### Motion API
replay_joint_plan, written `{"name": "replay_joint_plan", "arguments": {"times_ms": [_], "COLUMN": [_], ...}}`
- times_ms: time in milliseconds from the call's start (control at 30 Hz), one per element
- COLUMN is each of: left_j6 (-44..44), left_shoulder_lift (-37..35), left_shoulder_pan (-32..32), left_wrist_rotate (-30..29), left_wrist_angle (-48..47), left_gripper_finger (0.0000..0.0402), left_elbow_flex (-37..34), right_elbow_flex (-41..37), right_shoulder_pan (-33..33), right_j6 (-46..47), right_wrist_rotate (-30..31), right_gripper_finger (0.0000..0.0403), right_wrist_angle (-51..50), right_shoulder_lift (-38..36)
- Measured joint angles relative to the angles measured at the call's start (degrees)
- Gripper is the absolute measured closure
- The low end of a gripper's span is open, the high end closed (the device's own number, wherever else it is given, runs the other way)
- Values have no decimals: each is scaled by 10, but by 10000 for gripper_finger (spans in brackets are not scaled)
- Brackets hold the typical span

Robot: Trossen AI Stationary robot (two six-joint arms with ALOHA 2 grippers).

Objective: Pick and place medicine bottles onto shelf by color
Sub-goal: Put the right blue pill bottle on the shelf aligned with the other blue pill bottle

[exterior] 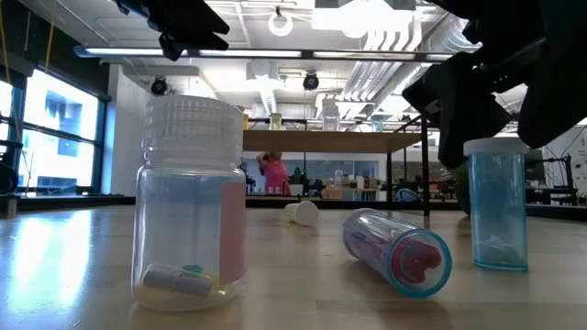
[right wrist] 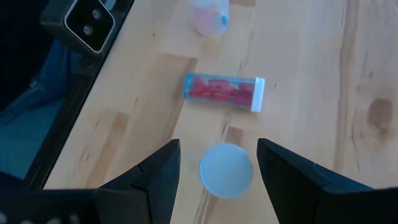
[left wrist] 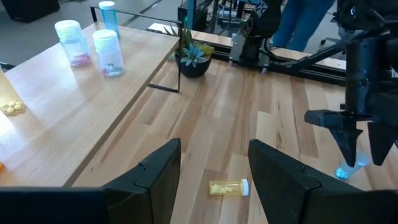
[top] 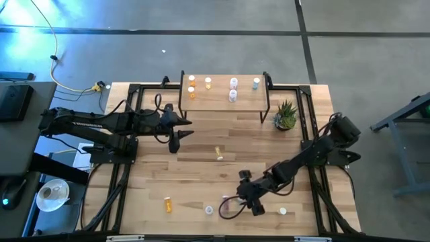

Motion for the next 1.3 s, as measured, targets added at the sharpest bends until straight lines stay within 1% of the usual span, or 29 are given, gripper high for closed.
{"name": "replay_joint_plan", "arguments": {"times_ms": [300, 400, 733, 900, 1000, 1100, 1300], "left_j6": [0, 0, 1, 2, 0, 1, 2], "left_shoulder_lift": [0, 0, 0, 0, 0, 0, 0], "left_shoulder_pan": [0, 0, 0, 0, 0, 0, 0], "left_wrist_rotate": [0, 0, 0, 0, 0, 0, 0], "left_wrist_angle": [0, -1, -6, -6, -11, -16, -16], "left_gripper_finger": [222, 222, 222, 222, 222, 222, 222], "left_elbow_flex": [0, 0, 0, 0, 0, 0, 0], "right_elbow_flex": [0, 0, 0, 0, 0, 0, 0], "right_shoulder_pan": [2, 2, 2, 2, 2, 2, 0], "right_j6": [23, 24, 24, 23, 20, 13, -43], "right_wrist_rotate": [4, 5, 5, 6, 23, 52, 136], "right_gripper_finger": [199, 206, 285, 300, 298, 294, 294], "right_wrist_angle": [-4, -3, -3, -4, -3, -9, -22], "right_shoulder_lift": [7, 7, 7, 4, -6, -22, -67]}}
